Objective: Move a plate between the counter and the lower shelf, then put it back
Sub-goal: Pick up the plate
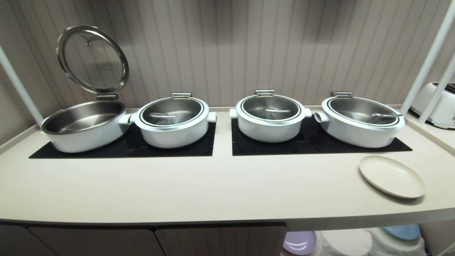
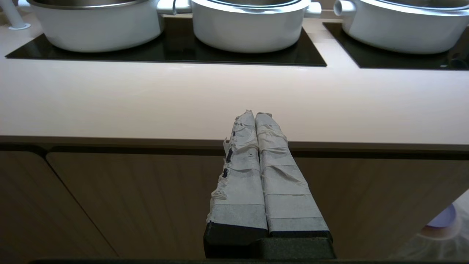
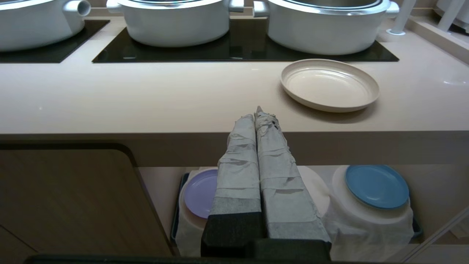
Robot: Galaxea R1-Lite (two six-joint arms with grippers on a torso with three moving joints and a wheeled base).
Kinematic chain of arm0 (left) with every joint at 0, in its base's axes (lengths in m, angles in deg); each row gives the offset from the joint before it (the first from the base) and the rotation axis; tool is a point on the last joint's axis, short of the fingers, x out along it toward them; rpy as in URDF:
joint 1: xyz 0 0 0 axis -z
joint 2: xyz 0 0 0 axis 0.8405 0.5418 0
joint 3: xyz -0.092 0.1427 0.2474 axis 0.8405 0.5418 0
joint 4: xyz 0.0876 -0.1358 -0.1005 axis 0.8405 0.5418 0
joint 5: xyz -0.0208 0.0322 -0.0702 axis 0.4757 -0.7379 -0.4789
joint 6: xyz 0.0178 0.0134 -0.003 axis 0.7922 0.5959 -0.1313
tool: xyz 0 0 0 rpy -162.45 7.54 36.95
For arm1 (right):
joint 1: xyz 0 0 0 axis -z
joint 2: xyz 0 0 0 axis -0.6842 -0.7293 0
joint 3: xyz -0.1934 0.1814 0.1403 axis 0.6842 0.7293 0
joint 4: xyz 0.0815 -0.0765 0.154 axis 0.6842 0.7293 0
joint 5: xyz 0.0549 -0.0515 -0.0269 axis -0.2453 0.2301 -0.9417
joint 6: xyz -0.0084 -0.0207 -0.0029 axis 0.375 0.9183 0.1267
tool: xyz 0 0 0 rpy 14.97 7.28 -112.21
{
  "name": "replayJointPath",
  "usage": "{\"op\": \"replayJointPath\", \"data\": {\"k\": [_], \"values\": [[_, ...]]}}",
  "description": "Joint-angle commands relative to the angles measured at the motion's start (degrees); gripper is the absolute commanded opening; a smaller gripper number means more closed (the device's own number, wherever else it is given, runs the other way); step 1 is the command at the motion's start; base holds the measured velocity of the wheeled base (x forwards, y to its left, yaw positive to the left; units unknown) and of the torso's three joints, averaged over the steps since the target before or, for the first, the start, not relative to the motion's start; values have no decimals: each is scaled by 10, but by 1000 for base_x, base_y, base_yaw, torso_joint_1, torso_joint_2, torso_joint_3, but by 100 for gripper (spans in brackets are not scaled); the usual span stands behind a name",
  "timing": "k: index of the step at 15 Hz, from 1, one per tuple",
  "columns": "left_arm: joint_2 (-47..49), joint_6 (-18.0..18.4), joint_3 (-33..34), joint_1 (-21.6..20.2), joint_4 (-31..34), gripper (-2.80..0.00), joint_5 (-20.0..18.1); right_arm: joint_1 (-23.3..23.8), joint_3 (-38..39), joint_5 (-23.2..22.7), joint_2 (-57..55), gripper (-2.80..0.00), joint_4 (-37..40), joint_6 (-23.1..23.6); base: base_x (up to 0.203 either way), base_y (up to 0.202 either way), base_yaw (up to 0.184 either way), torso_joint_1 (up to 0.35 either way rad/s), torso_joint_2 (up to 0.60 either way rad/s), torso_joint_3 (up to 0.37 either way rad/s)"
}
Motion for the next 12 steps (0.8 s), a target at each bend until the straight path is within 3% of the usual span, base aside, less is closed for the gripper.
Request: {"op": "replayJointPath", "data": {"k": [1,12], "values": [[0,-1,0,-1,0,-280,0,0,0,0,-1,-280,0,0,0,-196,2,9,2,1],[0,0,0,0,0,-280,0,0,0,0,-1,-280,0,0,0,-195,1,1,2,2]]}}
